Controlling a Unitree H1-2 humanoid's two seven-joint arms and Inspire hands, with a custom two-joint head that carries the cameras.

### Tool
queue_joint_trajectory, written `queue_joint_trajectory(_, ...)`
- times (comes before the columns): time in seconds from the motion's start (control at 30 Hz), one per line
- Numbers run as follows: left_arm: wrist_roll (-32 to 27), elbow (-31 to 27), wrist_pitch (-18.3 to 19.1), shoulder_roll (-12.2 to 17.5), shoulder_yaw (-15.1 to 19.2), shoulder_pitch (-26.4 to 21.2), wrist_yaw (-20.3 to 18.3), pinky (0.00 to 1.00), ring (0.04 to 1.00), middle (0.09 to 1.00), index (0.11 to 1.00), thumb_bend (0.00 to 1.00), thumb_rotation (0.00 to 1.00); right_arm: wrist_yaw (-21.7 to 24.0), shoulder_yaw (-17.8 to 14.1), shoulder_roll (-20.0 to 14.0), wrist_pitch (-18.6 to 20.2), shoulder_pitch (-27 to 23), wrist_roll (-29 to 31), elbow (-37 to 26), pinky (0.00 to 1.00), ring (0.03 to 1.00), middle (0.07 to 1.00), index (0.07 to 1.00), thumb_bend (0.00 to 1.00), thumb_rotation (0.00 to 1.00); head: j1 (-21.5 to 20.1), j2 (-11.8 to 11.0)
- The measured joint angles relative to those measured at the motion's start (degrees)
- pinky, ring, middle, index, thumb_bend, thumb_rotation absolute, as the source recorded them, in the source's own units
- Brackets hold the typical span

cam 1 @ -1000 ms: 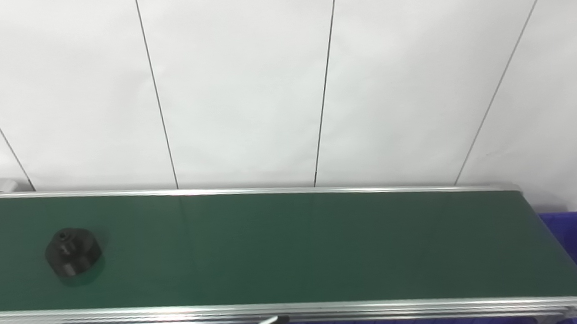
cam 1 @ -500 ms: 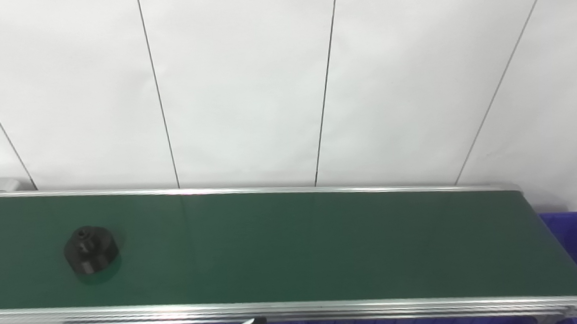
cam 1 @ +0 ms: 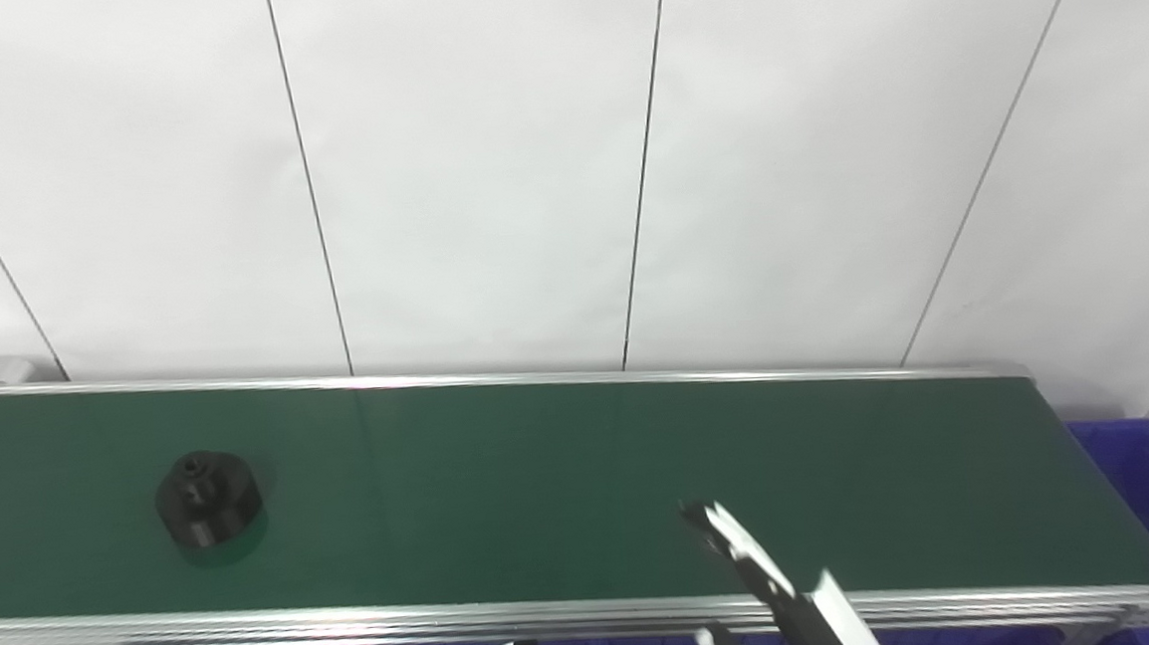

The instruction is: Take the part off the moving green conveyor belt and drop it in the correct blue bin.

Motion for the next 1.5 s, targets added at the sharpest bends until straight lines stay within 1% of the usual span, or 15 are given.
queue_joint_trajectory(0.2, 0.01, 0.02, 0.0, 0.07, 0.29, 0.62, 0.0, 0.87, 0.927, 0.965, 0.944, 0.42, 0.55, -0.01, -2.26, 1.25, 0.01, -7.56, -0.83, 1.46, 0.85, 0.921, 0.94, 0.915, 0.4, 0.82, -0.53, -0.18)
queue_joint_trajectory(0.23, 0.01, 0.03, 0.0, 0.06, 0.3, 0.61, 0.0, 0.86, 0.926, 0.964, 0.944, 0.42, 0.55, -0.04, -2.54, 1.48, 0.0, -9.18, -0.88, 1.45, 0.84, 0.911, 0.929, 0.906, 0.42, 0.75, -0.79, -0.26)
queue_joint_trajectory(0.33, 0.01, 0.09, 0.0, 0.0, 0.25, 0.53, 0.01, 0.86, 0.927, 0.967, 0.947, 0.43, 0.57, -0.17, -3.28, 2.84, 0.02, -14.51, -1.86, 1.34, 0.84, 0.904, 0.923, 0.903, 0.48, 0.66, -0.88, -0.18)
queue_joint_trajectory(0.4, 0.04, 0.11, 0.0, -0.11, -0.01, 0.36, 0.02, 0.86, 0.927, 0.963, 0.943, 0.43, 0.58, -0.41, -3.8, 3.97, 0.02, -18.06, -2.97, 1.28, 0.79, 0.853, 0.87, 0.855, 0.56, 0.54, -0.97, -0.26)
queue_joint_trajectory(0.43, 0.09, 0.11, 0.0, -0.14, -0.22, 0.26, 0.02, 0.85, 0.926, 0.963, 0.942, 0.43, 0.58, -0.77, -4.01, 4.65, 0.03, -19.93, -3.69, 1.3, 0.79, 0.851, 0.867, 0.853, 0.56, 0.53, -0.97, -0.26)
queue_joint_trajectory(0.47, 0.19, 0.11, 0.0, -0.15, -0.53, 0.11, 0.02, 0.85, 0.927, 0.963, 0.942, 0.42, 0.58, -1.11, -4.35, 5.4, 0.05, -21.82, -4.44, 1.32, 0.78, 0.84, 0.856, 0.844, 0.59, 0.47, -0.97, -0.26)
queue_joint_trajectory(0.57, 1.14, 0.1, 0.0, -0.1, -1.15, -0.11, 0.25, 0.85, 0.929, 0.964, 0.942, 0.42, 0.58, -1.46, -4.85, 7.51, 0.4, -25.62, -4.84, 1.85, 0.75, 0.819, 0.84, 0.83, 0.65, 0.37, -1.05, -0.26)
queue_joint_trajectory(0.6, 1.41, 0.1, 0.0, -0.07, -1.37, -0.15, 0.37, 0.84, 0.925, 0.964, 0.941, 0.42, 0.57, -1.72, -4.99, 8.38, 0.63, -26.51, -4.86, 2.61, 0.74, 0.808, 0.828, 0.82, 0.7, 0.3, -1.05, -0.26)
queue_joint_trajectory(0.7, 1.54, 0.1, 0.0, -0.06, -1.75, -0.36, 0.39, 0.83, 0.92, 0.966, 0.945, 0.43, 0.56, -3.17, -5.19, 10.85, 1.45, -28.81, -5.8, 5.78, 0.71, 0.77, 0.785, 0.771, 0.78, 0.22, -1.23, -0.26)
queue_joint_trajectory(0.83, 1.4, 0.12, 0.0, -0.06, -1.76, -0.97, 0.41, 0.84, 0.92, 0.965, 0.946, 0.42, 0.54, -5.46, -4.86, 13.53, 1.88, -32.13, -9.82, 8.11, 0.69, 0.722, 0.729, 0.719, 0.81, 0.21, -1.41, -0.62)
queue_joint_trajectory(0.9, 1.25, 0.2, 0.0, -0.06, -1.77, -1.23, 0.41, 0.85, 0.923, 0.965, 0.946, 0.41, 0.53, -6.87, -4.65, 14.78, 1.98, -34.16, -12.17, 9.58, 0.66, 0.686, 0.704, 0.703, 0.85, 0.25, -1.41, -0.7)
queue_joint_trajectory(1.07, 1.27, 0.32, 0.0, -0.05, -1.83, -1.54, 0.42, 0.84, 0.923, 0.965, 0.944, 0.41, 0.54, -8.13, -3.88, 17.65, 3.36, -37.49, -14.39, 13.79, 0.66, 0.695, 0.724, 0.74, 0.89, 0.24, -1.76, -0.79)
queue_joint_trajectory(1.23, 1.29, 0.44, 0.0, 0.01, -2.24, -1.78, 0.59, 0.84, 0.921, 0.962, 0.941, 0.41, 0.54, -9.76, -2.8, 18.01, 5.02, -40.24, -17.17, 21.62, 0.69, 0.722, 0.737, 0.773, 0.91, 0.31, -2.02, -0.97)
queue_joint_trajectory(1.33, 1.32, 0.71, 0.0, 0.09, -2.53, -1.91, 0.73, 0.85, 0.923, 0.96, 0.938, 0.41, 0.54, -9.97, -2.02, 17.98, 5.64, -41.62, -18.07, 25.86, 0.72, 0.764, 0.776, 0.805, 0.91, 0.3, -2.46, -1.14)
queue_joint_trajectory(1.5, 1.53, 0.87, 0.0, 0.19, -3.52, -2.49, 1.53, 0.85, 0.927, 0.958, 0.936, 0.41, 0.53, -9.18, 0.41, 16.85, 5.84, -44.9, -18.15, 35.36, 0.74, 0.794, 0.798, 0.824, 0.94, 0.3, -2.72, -1.41)
